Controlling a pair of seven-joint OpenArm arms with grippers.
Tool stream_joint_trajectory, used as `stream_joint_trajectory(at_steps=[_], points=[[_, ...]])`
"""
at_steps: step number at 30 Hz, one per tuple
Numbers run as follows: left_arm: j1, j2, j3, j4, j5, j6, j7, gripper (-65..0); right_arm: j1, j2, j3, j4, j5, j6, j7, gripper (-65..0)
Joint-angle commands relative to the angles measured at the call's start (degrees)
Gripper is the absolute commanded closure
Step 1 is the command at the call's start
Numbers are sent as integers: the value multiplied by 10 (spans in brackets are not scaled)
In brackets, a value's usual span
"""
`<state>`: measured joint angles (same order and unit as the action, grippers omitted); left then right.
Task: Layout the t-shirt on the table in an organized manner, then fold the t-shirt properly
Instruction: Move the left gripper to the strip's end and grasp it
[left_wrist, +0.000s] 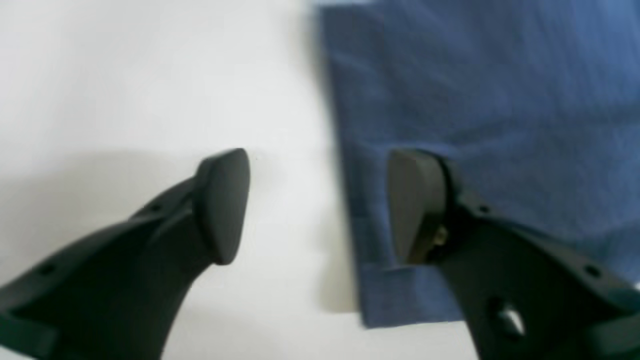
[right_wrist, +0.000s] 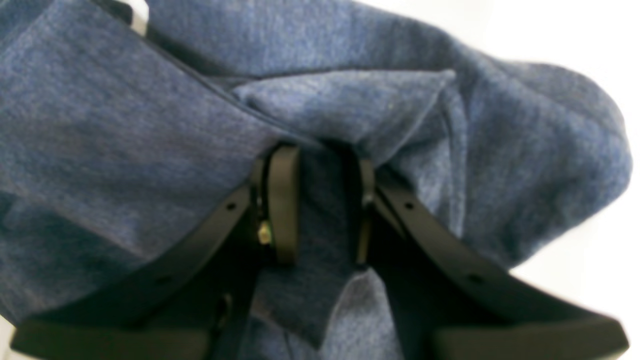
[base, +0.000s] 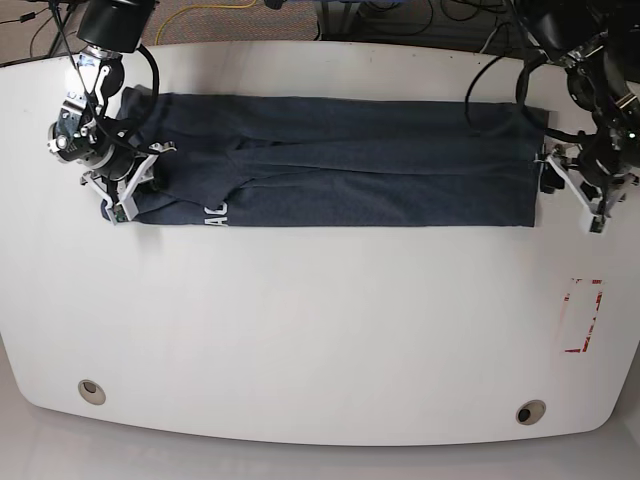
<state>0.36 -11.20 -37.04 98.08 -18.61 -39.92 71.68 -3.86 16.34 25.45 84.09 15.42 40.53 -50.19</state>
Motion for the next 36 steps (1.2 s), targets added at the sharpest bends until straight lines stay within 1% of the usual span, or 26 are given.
stream_joint_trajectory(at_steps=[1, 4, 7, 11, 15, 19, 23, 25, 29, 36], points=[[-17, -6, -12, 9, -33, -1, 7, -415, 2, 7, 2, 1, -17, -5, -23, -140], [-24, -7, -33, 7, -52, -1, 19, -417, 2, 7, 2, 1, -17, -5, -23, -140], [-24, -7, -39, -12, -67, -1, 22, -417, 2, 7, 2, 1, -17, -5, -23, -140], [-24, -19, -38, -59, -93, -1, 22, -415, 2, 7, 2, 1, -17, -5, -23, -140], [-22, -22, -38, -114, -113, -1, 20, -415, 2, 7, 2, 1, -17, -5, -23, -140], [-21, -22, -38, -155, -117, -1, 19, -415, 2, 7, 2, 1, -17, -5, -23, -140], [-21, -21, -37, -173, -116, -1, 19, -415, 2, 7, 2, 1, -17, -5, -23, -140], [-20, -21, -30, -180, -116, -1, 19, -415, 2, 7, 2, 1, -17, -5, -23, -140], [-19, -21, 10, -181, -116, -1, 19, -413, 2, 7, 2, 1, -15, -5, -23, -140], [-10, -20, 56, -182, -116, -1, 19, -346, 2, 6, 3, 2, -12, -5, -23, -140]])
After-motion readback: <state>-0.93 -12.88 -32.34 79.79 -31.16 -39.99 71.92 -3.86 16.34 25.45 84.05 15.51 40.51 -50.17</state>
